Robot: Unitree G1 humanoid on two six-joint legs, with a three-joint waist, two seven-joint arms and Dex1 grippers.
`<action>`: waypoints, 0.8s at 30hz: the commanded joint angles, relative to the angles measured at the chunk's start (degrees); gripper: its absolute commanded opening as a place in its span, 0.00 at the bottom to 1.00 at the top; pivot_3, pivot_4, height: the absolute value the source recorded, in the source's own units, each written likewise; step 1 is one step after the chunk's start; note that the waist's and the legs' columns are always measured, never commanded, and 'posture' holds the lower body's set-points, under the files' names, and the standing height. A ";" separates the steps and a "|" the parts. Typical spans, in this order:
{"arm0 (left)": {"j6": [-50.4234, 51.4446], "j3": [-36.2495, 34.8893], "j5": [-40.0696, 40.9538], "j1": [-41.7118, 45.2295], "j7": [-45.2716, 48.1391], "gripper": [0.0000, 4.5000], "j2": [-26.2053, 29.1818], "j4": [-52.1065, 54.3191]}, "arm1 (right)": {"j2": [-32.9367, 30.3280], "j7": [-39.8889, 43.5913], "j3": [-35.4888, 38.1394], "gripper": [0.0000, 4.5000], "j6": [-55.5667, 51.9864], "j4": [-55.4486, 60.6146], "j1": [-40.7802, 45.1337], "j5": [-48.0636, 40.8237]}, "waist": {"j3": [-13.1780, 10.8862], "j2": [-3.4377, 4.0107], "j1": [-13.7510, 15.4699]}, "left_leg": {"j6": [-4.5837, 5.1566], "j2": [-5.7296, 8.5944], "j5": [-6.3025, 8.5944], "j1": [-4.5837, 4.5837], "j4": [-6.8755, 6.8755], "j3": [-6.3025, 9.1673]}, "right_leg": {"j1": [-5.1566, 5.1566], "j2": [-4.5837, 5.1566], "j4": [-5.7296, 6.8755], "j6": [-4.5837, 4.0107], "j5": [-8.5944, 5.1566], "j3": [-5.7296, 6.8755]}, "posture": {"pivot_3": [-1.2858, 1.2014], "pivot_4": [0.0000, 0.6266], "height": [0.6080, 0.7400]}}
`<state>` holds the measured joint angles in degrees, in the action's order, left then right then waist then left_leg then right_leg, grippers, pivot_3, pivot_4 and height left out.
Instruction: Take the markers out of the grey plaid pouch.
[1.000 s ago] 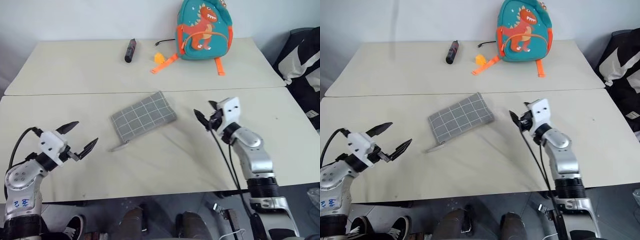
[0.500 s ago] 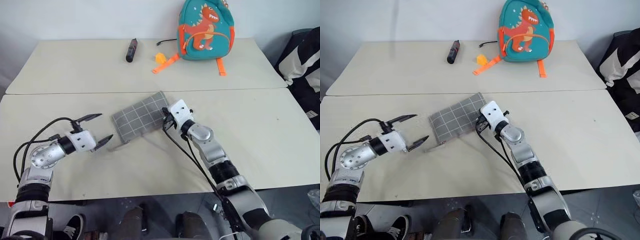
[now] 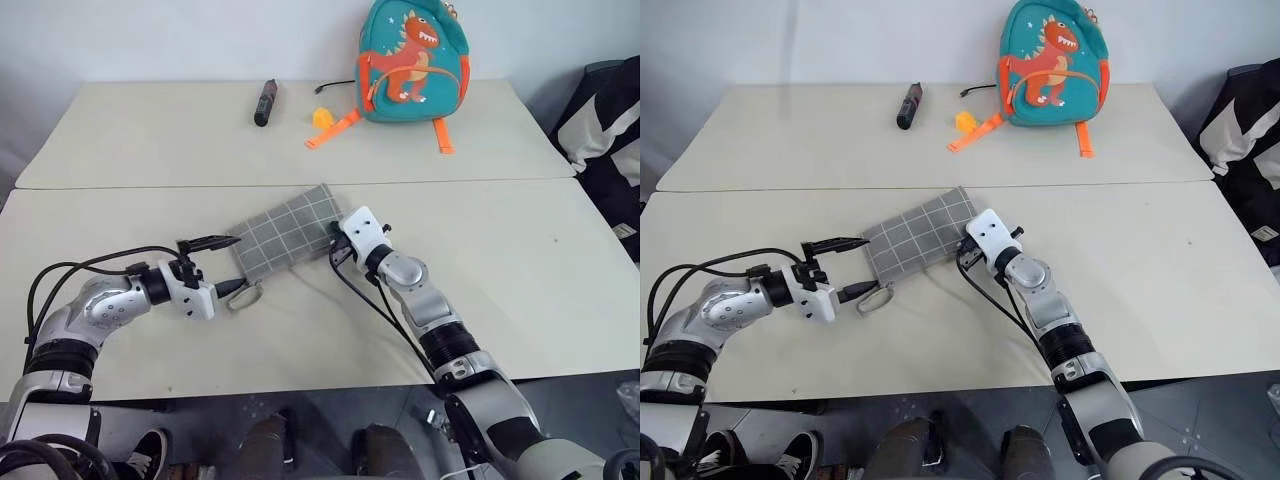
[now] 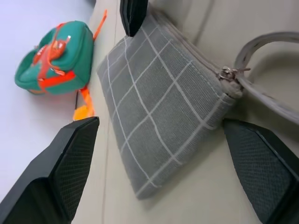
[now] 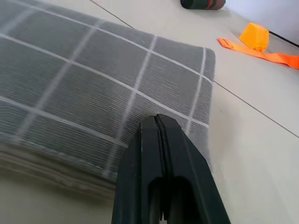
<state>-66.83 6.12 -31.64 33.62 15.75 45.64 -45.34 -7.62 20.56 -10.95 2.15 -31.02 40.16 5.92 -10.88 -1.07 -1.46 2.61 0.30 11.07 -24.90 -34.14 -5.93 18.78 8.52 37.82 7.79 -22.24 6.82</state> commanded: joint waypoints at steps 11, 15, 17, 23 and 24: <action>2.82 6.85 -1.17 0.47 -3.01 1.00 -0.44 -4.68 | -0.34 1.71 0.96 0.00 -0.86 4.40 -1.13 -1.11 | 0.06 0.08 -0.13 | -0.01 0.00 0.00 0.19 0.01 0.03 | -0.16 0.01 0.02 0.00 0.00 0.00 | 0.52 0.24 1.00; 1.81 9.11 4.36 -0.52 3.42 0.91 -1.37 -5.43 | -0.42 1.95 0.85 0.00 -0.97 4.68 -1.27 -1.09 | 0.07 0.09 -0.31 | -0.01 -0.01 0.00 0.24 0.04 0.00 | -0.16 0.01 0.02 0.00 0.00 0.01 | 0.52 0.24 1.00; 2.04 9.87 8.17 -1.13 7.28 0.81 -2.06 -5.13 | -0.42 2.01 0.94 0.00 -1.05 4.73 -1.16 -1.15 | 0.08 0.10 -0.41 | -0.02 -0.01 0.01 0.28 0.10 -0.06 | -0.16 0.02 0.01 0.00 0.00 0.00 | 0.52 0.24 1.00; 4.06 10.80 11.00 -1.83 11.85 0.37 -3.73 -2.56 | -0.60 2.25 1.06 0.00 -1.11 4.70 -0.89 -1.30 | 0.09 0.12 -0.14 | -0.01 -0.01 0.01 0.33 0.09 -0.03 | -0.23 0.03 -0.01 0.00 0.00 0.00 | 0.52 0.24 1.00; 4.24 10.69 11.29 -1.91 12.34 0.31 -3.67 -2.32 | -0.56 2.25 1.10 0.00 -1.19 4.81 -0.92 -1.38 | 0.12 0.17 -0.17 | -0.01 0.00 0.02 0.36 0.09 -0.04 | -0.27 0.03 -0.04 0.00 0.00 -0.01 | 0.52 0.24 1.00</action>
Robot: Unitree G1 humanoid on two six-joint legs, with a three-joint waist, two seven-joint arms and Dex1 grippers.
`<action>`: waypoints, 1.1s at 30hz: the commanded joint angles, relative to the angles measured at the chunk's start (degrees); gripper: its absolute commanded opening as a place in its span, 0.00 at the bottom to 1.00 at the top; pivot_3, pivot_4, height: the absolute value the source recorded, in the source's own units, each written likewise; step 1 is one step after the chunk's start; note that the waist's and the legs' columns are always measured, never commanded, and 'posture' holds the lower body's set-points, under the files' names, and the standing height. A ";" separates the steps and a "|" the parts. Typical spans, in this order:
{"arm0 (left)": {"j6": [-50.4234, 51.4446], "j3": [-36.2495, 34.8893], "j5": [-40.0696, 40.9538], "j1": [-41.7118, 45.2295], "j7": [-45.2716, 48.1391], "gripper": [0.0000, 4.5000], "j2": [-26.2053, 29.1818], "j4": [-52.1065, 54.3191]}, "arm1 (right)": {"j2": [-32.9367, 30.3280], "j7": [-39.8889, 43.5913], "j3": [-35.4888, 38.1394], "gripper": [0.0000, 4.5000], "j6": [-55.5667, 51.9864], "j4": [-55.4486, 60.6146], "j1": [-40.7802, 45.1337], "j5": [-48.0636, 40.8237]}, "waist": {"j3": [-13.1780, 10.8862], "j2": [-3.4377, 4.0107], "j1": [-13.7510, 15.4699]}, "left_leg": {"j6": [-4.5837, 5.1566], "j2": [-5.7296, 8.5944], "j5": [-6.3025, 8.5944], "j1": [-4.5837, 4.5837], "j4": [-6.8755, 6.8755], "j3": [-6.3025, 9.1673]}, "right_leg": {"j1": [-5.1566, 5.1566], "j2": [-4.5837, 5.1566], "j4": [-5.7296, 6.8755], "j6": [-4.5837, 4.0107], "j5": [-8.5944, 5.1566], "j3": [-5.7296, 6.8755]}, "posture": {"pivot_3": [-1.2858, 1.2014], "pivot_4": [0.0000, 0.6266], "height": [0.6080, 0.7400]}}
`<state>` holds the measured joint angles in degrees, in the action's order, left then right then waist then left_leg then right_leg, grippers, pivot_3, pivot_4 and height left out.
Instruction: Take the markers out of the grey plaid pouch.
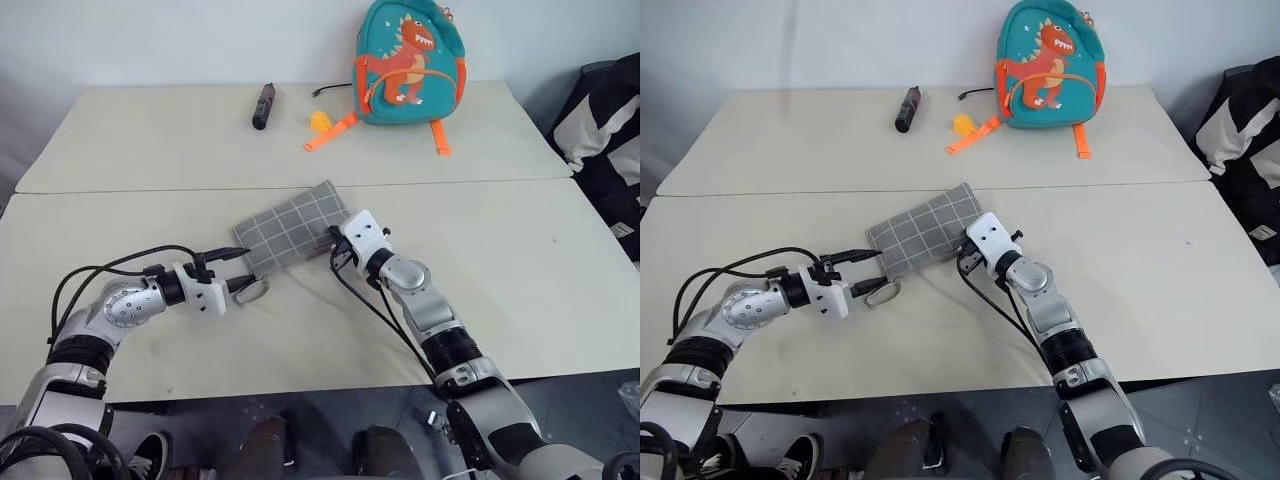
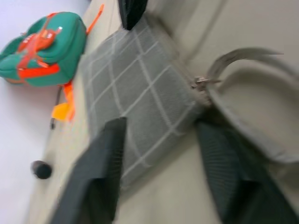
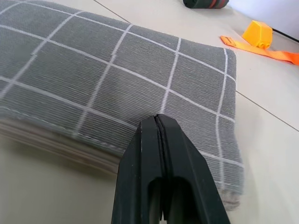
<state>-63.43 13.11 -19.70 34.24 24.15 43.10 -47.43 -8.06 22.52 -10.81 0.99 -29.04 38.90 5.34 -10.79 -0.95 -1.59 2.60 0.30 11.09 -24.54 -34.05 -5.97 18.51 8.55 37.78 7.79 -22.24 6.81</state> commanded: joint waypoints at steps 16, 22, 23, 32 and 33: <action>6.67 0.15 11.64 -4.97 12.93 0.01 -2.60 5.05 | -0.47 0.43 0.84 0.00 -0.79 4.64 -0.24 -0.63 | 0.38 0.59 -0.39 | 0.04 -0.01 0.04 0.12 0.06 -0.11 | -0.02 0.00 -0.04 0.00 0.00 -0.09 | 0.52 0.24 1.00; 11.69 -4.02 22.49 -6.40 18.22 0.01 -3.67 9.91 | 0.10 6.17 3.95 0.00 -2.45 11.15 -1.85 -9.09 | 0.37 0.58 -0.34 | 0.05 -0.01 0.04 0.08 0.05 -0.10 | -0.03 0.00 -0.12 0.00 0.00 -0.12 | 0.52 0.24 1.00; 12.12 -4.42 22.93 -6.59 18.60 0.00 -3.64 10.42 | -0.31 6.53 4.43 0.04 -2.52 12.36 -2.13 -9.75 | 0.37 0.57 -0.30 | 0.05 -0.02 0.04 0.08 0.06 -0.10 | -0.03 0.00 -0.15 0.00 0.00 -0.12 | 0.52 0.24 1.00; 15.90 -7.31 27.63 -9.07 21.58 0.00 -3.37 17.77 | -12.53 12.25 -2.15 0.64 12.20 15.94 -4.04 1.94 | 0.36 0.55 -0.11 | 0.07 -0.02 0.05 0.02 0.06 -0.11 | -0.03 0.00 -0.31 0.00 0.00 -0.12 | 0.52 0.24 1.00; 15.82 -7.53 27.69 -9.52 22.04 0.00 -3.02 18.79 | -14.51 12.21 -2.90 0.64 15.00 15.34 -3.96 3.82 | 0.36 0.55 -0.10 | 0.08 -0.01 0.06 0.02 0.05 -0.12 | -0.02 0.00 -0.34 0.00 0.00 -0.12 | 0.52 0.24 1.00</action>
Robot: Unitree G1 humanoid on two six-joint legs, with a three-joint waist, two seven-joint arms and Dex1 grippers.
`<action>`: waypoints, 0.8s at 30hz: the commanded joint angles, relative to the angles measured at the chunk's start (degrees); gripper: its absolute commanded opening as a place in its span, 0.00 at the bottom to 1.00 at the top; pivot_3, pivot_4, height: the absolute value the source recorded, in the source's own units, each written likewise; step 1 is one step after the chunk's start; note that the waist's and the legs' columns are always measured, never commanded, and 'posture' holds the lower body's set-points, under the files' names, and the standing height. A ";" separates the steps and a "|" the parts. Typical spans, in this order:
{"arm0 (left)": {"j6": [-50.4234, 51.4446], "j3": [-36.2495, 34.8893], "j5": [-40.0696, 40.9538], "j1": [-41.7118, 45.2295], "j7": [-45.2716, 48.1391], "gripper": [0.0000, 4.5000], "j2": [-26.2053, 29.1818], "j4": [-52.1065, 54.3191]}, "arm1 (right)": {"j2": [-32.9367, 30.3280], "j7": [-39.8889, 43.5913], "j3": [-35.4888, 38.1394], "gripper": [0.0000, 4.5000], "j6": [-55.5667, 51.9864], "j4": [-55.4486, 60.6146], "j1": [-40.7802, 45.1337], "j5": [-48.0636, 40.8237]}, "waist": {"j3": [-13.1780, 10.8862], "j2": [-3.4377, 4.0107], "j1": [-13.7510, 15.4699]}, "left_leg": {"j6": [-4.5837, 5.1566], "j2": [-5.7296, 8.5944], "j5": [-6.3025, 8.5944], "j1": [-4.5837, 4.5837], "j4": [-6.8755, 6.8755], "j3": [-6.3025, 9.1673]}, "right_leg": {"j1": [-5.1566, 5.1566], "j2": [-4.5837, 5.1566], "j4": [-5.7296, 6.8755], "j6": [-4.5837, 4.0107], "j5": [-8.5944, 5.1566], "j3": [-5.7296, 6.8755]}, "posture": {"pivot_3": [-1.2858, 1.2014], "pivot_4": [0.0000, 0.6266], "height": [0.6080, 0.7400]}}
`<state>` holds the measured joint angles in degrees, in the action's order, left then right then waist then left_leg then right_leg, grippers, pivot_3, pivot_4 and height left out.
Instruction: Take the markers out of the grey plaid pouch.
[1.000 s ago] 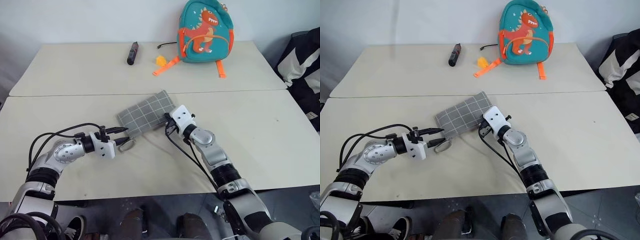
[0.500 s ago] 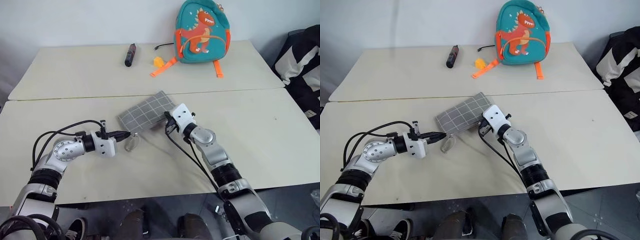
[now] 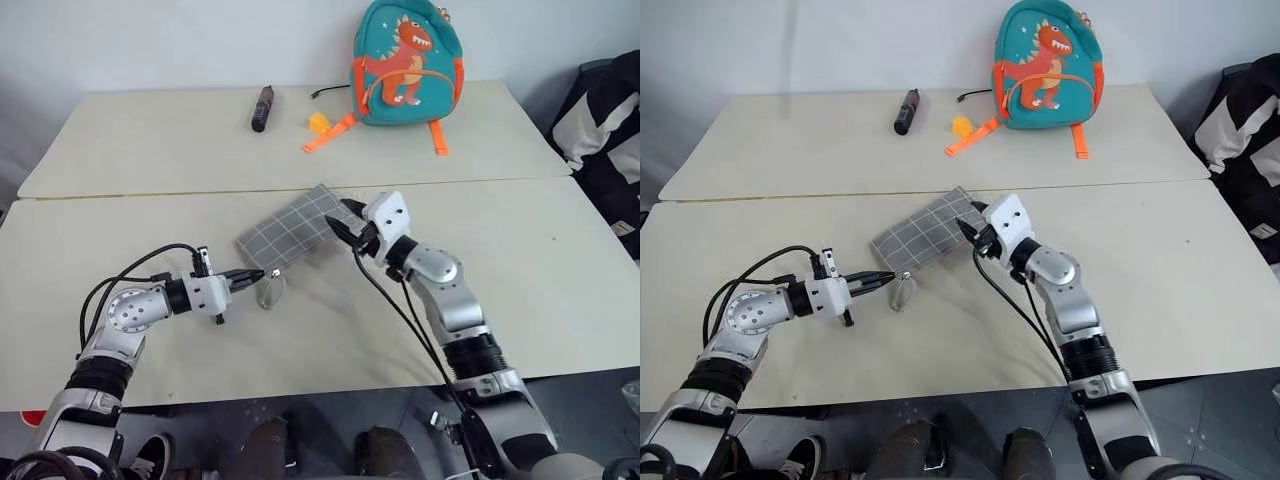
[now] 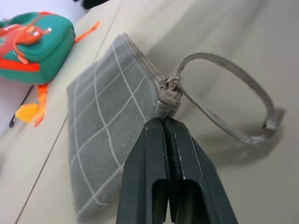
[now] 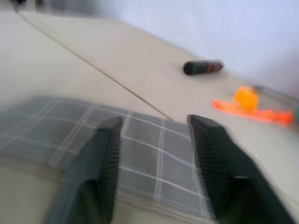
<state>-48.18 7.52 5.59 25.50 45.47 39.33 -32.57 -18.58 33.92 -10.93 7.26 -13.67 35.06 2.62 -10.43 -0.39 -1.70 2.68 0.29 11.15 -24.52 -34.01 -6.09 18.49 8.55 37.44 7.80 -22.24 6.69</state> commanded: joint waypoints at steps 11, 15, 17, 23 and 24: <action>3.06 -4.61 5.32 -4.37 4.36 0.00 2.04 12.00 | -8.96 -6.70 -11.37 0.64 22.51 -9.70 6.02 25.85 | -0.04 -0.06 -0.62 | -0.04 -0.13 -0.03 0.00 0.01 -0.18 | 0.00 -0.04 -0.09 0.00 0.00 0.03 | 0.52 0.24 1.00; 3.22 -4.60 4.99 -5.31 5.06 0.00 1.95 13.07 | -6.52 -11.17 -13.62 0.64 23.45 -13.89 8.26 29.95 | -0.04 -0.06 -0.53 | -0.04 -0.10 -0.03 0.01 0.01 -0.18 | -0.01 -0.04 -0.09 0.00 0.00 0.00 | 0.52 0.24 1.00; 3.38 -4.72 5.16 -5.76 5.35 0.00 1.77 13.71 | -5.92 -12.90 -14.15 0.64 23.81 -15.48 9.16 31.34 | -0.04 -0.07 -0.41 | -0.04 -0.10 -0.03 0.00 0.00 -0.19 | -0.01 -0.04 -0.10 0.00 0.00 -0.01 | 0.52 0.24 1.00; 3.42 -5.36 5.23 -7.22 5.64 0.00 1.59 14.94 | -1.90 -16.87 -14.57 0.56 24.96 -19.95 12.61 31.45 | -0.05 -0.08 -0.45 | -0.04 -0.11 -0.03 0.00 -0.01 -0.19 | 0.00 -0.06 -0.07 -0.01 -0.01 -0.07 | 0.52 0.24 1.00; 3.52 -5.57 5.09 -7.44 5.45 0.00 1.55 14.98 | -1.48 -17.04 -14.56 0.51 25.04 -20.14 12.88 31.34 | -0.05 -0.08 -0.48 | -0.04 -0.11 -0.03 0.00 -0.01 -0.19 | 0.01 -0.06 -0.06 -0.01 -0.01 -0.08 | 0.52 0.24 1.00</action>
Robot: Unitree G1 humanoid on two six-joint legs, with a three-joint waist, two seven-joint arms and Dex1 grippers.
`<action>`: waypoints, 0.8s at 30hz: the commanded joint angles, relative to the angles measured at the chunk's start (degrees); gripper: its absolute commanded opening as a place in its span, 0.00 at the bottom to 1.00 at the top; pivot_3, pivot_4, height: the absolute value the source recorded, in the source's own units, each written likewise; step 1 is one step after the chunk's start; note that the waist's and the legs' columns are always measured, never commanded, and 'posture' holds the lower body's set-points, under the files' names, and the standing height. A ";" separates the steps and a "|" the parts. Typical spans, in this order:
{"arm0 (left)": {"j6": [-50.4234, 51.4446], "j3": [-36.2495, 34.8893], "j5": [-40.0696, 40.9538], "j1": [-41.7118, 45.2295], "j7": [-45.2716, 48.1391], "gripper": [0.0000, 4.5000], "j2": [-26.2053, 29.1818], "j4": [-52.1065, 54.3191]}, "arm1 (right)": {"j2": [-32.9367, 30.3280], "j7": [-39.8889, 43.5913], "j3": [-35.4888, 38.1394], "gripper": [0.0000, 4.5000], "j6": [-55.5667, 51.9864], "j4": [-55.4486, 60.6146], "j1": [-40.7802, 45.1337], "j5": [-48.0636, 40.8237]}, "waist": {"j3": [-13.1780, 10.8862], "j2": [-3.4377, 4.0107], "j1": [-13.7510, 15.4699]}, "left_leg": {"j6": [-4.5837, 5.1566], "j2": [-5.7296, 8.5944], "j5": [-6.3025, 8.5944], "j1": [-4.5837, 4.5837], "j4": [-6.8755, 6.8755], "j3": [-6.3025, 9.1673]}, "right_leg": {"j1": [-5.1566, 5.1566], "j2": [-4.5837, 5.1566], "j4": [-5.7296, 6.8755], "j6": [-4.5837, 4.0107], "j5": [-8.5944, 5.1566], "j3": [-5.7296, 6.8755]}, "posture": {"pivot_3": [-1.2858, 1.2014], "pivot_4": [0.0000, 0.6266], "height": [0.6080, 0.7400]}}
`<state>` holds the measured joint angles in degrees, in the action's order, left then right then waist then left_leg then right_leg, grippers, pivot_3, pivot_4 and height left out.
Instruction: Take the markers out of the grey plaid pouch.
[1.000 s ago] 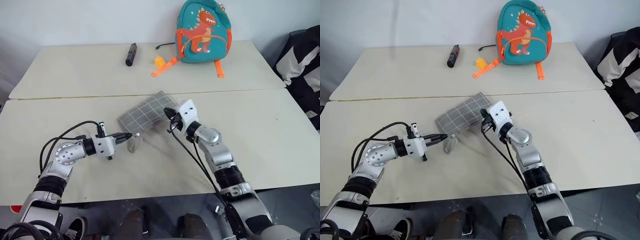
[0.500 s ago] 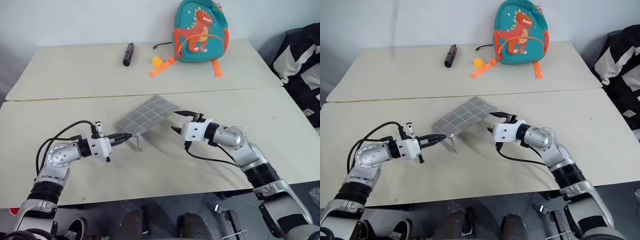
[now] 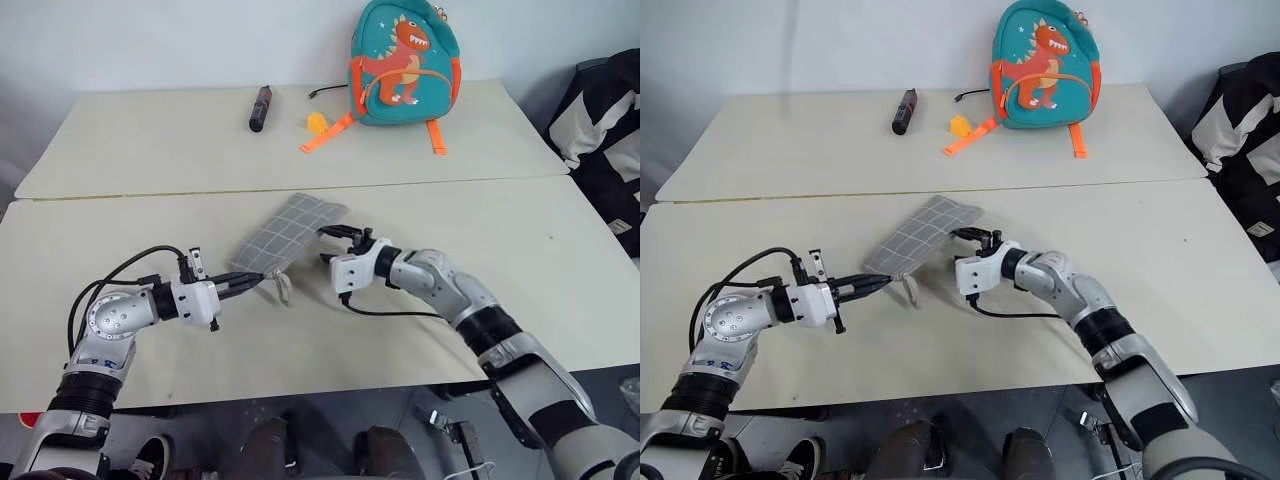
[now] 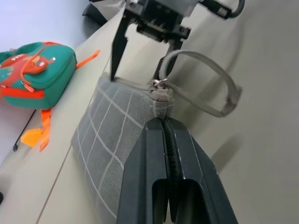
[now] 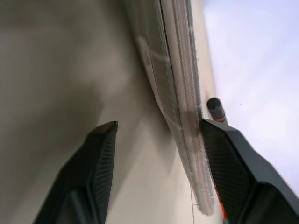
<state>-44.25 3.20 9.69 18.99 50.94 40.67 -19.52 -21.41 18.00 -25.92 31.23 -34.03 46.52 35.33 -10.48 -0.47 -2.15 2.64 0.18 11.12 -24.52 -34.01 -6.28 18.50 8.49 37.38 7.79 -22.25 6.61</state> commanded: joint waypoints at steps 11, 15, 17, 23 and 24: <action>0.97 -1.57 1.39 -1.74 -0.15 0.00 -0.22 3.61 | 0.00 -1.08 1.13 0.01 1.70 1.03 -0.30 -2.49 | 0.00 0.00 0.10 | 0.00 0.01 0.00 0.00 0.01 0.01 | 0.01 -0.01 0.01 0.00 0.00 -0.07 | 0.52 0.24 1.00; 5.70 -1.79 5.35 -2.64 1.64 0.00 -0.47 4.64 | -0.07 -0.45 1.95 0.01 0.68 3.30 -0.78 -4.06 | 0.00 0.00 0.04 | 0.00 0.00 0.00 0.00 0.01 0.00 | 0.01 0.00 0.02 0.00 0.00 -0.07 | 0.52 0.24 1.00; 6.44 -2.42 5.36 -3.02 1.51 0.05 -0.28 4.63 | -0.12 0.01 1.95 0.00 0.08 3.78 -0.82 -4.29 | 0.00 0.00 -0.01 | 0.00 0.00 0.00 0.00 0.01 0.00 | 0.01 0.00 0.02 0.00 0.00 -0.08 | 0.52 0.24 1.00; 3.24 -3.91 -0.77 -2.96 -0.90 0.43 0.98 3.19 | -0.63 2.74 3.28 0.00 -1.95 6.87 -1.76 -6.88 | 0.00 0.00 0.22 | 0.00 0.00 0.00 0.00 0.01 0.01 | 0.01 0.00 0.01 0.00 0.00 -0.08 | 0.52 0.24 1.00; 1.87 -4.62 -2.30 -2.65 -2.59 0.48 0.54 2.72 | -0.62 2.98 3.35 0.00 -2.19 7.20 -1.77 -6.90 | 0.00 0.00 0.23 | 0.01 0.01 0.00 0.00 0.01 0.00 | -0.01 0.00 -0.01 0.00 0.00 -0.07 | 0.52 0.24 1.00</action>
<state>-39.96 0.35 9.31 15.84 50.69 40.92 -16.69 -21.89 20.62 -24.24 29.34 -29.44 44.53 30.16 -10.48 -0.47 -1.93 2.65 0.19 11.13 -24.52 -34.00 -6.28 18.49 8.49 37.37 7.79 -22.25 6.54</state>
